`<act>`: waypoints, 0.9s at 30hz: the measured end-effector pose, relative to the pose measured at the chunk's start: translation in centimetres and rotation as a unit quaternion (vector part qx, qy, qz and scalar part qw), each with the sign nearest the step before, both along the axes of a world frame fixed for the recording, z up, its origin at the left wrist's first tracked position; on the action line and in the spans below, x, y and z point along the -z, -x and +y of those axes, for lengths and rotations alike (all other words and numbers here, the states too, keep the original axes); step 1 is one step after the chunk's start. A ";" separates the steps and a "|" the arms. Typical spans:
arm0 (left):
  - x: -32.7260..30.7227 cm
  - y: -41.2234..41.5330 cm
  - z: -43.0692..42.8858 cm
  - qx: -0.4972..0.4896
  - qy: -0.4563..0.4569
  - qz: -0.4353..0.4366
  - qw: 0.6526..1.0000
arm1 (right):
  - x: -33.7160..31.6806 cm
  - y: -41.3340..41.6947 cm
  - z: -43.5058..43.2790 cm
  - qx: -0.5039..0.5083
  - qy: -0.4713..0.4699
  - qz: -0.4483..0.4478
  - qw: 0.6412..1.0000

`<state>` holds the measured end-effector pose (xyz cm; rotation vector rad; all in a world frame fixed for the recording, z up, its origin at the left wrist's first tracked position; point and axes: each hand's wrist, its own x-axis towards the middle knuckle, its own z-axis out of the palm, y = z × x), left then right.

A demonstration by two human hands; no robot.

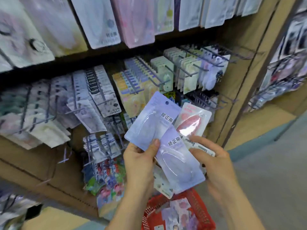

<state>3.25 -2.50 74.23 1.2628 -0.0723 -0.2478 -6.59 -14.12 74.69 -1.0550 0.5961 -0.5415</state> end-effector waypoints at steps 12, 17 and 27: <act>-8.7 0.3 1.5 0.000 -0.070 -0.134 0.989 | -8.6 0.0 -0.2 -0.129 0.159 -0.052 0.977; -11.5 -0.9 2.2 0.040 -0.079 -0.121 0.989 | -10.8 -0.9 0.6 -0.144 0.138 -0.043 0.979; -16.2 -3.4 3.8 0.094 -0.003 -0.129 0.987 | -13.9 -3.0 2.0 -0.071 0.157 -0.048 0.984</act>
